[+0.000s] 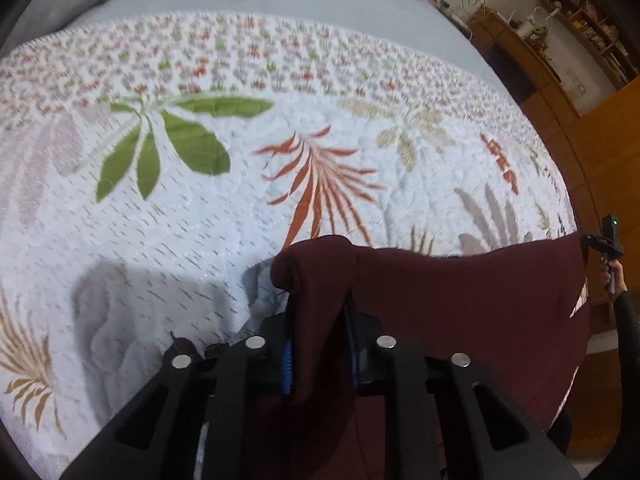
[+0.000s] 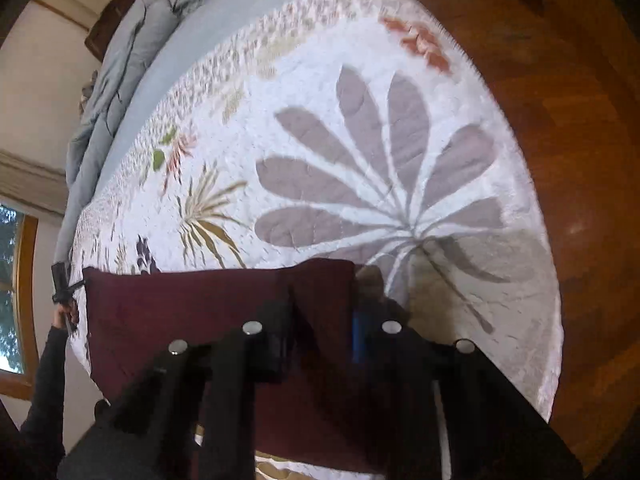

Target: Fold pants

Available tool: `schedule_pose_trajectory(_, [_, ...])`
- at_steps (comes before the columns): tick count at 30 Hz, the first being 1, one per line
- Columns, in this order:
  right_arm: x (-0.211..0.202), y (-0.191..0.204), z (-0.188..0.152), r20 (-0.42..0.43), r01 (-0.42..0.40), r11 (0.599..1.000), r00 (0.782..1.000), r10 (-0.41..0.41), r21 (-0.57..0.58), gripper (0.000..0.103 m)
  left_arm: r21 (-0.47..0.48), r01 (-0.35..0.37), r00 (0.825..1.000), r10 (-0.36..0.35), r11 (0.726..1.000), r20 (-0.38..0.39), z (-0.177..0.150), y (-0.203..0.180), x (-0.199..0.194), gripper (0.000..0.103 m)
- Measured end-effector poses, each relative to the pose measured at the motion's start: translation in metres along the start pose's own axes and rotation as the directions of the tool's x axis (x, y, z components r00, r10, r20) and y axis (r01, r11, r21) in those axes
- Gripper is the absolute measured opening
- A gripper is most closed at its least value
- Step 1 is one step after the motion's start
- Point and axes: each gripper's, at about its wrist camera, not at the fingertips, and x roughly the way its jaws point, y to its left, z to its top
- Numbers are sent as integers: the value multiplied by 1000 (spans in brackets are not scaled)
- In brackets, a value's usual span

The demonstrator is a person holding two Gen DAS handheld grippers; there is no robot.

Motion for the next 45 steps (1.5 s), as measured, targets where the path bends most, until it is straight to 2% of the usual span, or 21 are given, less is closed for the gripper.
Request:
schedule_pose_trajectory(3, [-21, 5, -6, 42, 7, 1000, 999, -7, -7, 21, 0, 12, 996, -12, 1000, 88, -3, -12, -30, 17])
schedule_pose_trajectory(7, [-65, 23, -22, 105, 13, 999, 994, -8, -45, 20, 23, 38, 985, -41, 999, 167, -11, -33, -69, 17])
schedule_pose_trajectory(11, [-110, 34, -48, 180, 29, 997, 984, -17, -65, 20, 61, 87, 964, -100, 994, 247, -27, -61, -116, 16])
schedule_pose_trajectory(14, [-134, 35, -73, 229, 33, 997, 973, -18, -64, 20, 97, 125, 942, -149, 987, 300, -53, -80, -152, 16])
schedule_pose_trajectory(18, [-150, 28, -122, 286, 61, 995, 958, -37, -75, 21, 126, 147, 927, -181, 981, 329, -102, -94, -182, 16])
schedule_pose_trajectory(23, [-139, 18, -196, 333, 97, 994, 940, -72, -58, 24, 94, 148, 939, -170, 984, 300, -180, -88, -184, 16])
schedule_pose_trajectory(26, [-137, 13, -238, 370, 84, 996, 927, -69, -23, 28, 52, 162, 945, -170, 985, 279, -221, -76, -174, 17])
schedule_pose_trajectory(30, [-127, 14, -278, 357, 97, 995, 930, -92, 4, 29, -11, 171, 959, -164, 985, 233, -260, -59, -150, 20])
schedule_pose_trajectory(31, [-124, 13, -288, 349, 92, 996, 932, -93, 19, 33, -26, 165, 963, -156, 986, 220, -268, -57, -144, 22])
schedule_pose_trajectory(32, [-122, 11, -295, 346, 90, 995, 933, -99, 43, 34, -47, 156, 968, -143, 987, 206, -276, -54, -139, 30])
schedule_pose_trajectory(33, [-121, 10, -301, 344, 92, 994, 933, -109, 67, 46, -70, 139, 973, -123, 988, 195, -284, -52, -137, 42])
schedule_pose_trajectory(34, [-120, 7, -308, 335, 99, 990, 933, -128, 102, 57, -105, 116, 979, -96, 988, 181, -293, -47, -135, 48])
schedule_pose_trajectory(35, [-121, 5, -314, 338, 104, 986, 930, -144, 132, 59, -135, 110, 981, -86, 985, 172, -302, -42, -134, 54])
schedule_pose_trajectory(37, [-122, -2, -327, 333, 62, 976, 934, -131, 210, 61, -176, 78, 987, -51, 981, 153, -321, -35, -135, 55])
schedule_pose_trajectory(38, [-122, -7, -334, 328, 23, 966, 938, -110, 259, 62, -194, 58, 988, -29, 979, 149, -328, -31, -137, 60])
schedule_pose_trajectory(40, [-122, -14, -348, 334, -58, 939, 940, -64, 340, 62, -258, 48, 985, -3, 965, 175, -346, -23, -147, 60])
schedule_pose_trajectory(42, [-122, -17, -361, 350, -161, 898, 937, 9, 409, 62, -308, 58, 974, 14, 950, 225, -358, -22, -163, 60])
schedule_pose_trajectory(45, [-115, -8, -374, 394, -318, 831, 910, 132, 456, 66, -318, 131, 946, -22, 939, 324, -371, -39, -187, 64])
